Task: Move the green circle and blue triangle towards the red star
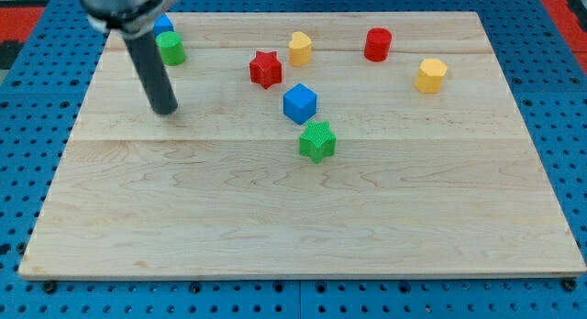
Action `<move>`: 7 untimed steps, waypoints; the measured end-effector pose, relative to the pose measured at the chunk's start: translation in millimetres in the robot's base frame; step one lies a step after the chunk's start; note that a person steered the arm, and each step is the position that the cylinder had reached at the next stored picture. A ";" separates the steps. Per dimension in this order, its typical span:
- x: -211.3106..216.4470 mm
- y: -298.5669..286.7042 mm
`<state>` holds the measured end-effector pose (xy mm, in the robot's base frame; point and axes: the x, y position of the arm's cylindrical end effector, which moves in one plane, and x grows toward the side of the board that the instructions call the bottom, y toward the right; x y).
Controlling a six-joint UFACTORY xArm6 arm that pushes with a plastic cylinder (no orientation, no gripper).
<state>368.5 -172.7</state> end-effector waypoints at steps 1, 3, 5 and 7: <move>-59.6 -21.5; -88.2 -11.3; -81.2 -34.8; -106.3 -131.5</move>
<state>262.3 -304.2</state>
